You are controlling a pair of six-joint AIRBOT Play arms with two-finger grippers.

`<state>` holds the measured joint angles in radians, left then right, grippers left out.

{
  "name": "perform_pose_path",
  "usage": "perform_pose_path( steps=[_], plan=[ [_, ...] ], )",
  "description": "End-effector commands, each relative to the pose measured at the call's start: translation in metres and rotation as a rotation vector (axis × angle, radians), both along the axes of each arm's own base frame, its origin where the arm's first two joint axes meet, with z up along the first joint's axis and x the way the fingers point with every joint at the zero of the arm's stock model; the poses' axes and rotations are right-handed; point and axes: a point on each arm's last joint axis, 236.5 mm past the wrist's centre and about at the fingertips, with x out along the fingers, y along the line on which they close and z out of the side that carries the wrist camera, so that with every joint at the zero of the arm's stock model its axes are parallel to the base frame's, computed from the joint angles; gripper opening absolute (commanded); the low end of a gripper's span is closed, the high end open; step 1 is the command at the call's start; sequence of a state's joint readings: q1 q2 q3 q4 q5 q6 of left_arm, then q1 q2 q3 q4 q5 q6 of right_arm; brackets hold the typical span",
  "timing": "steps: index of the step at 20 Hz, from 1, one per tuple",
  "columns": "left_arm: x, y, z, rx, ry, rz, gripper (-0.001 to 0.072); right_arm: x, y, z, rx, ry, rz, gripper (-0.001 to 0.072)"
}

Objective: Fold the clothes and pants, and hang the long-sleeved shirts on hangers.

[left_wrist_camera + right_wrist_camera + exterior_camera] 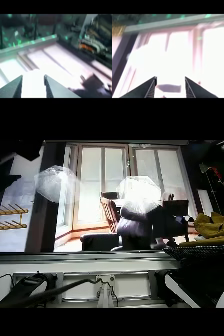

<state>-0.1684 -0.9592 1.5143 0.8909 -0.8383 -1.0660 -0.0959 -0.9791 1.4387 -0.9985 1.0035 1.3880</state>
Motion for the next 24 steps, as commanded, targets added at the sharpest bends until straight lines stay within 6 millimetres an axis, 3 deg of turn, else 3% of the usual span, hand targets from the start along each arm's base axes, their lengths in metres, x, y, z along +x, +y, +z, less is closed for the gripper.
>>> perform_pose_path(
  steps=[1,4,24],
  plan=[
    [-0.0077,0.0024,-0.0189,0.026,0.095,-0.026,0.0304,-0.0013,0.0512,-0.0606,-0.077,0.041,0.136,0.0419],
    [-0.0074,0.0029,-0.0189,0.026,0.095,-0.024,0.0304,-0.0031,0.0593,-0.0638,-0.092,0.043,0.157,0.0419],
    [-0.0074,0.003,-0.0189,0.026,0.095,-0.024,0.0304,-0.0025,0.0578,-0.0644,-0.099,0.043,0.154,0.0419]
  ],
)
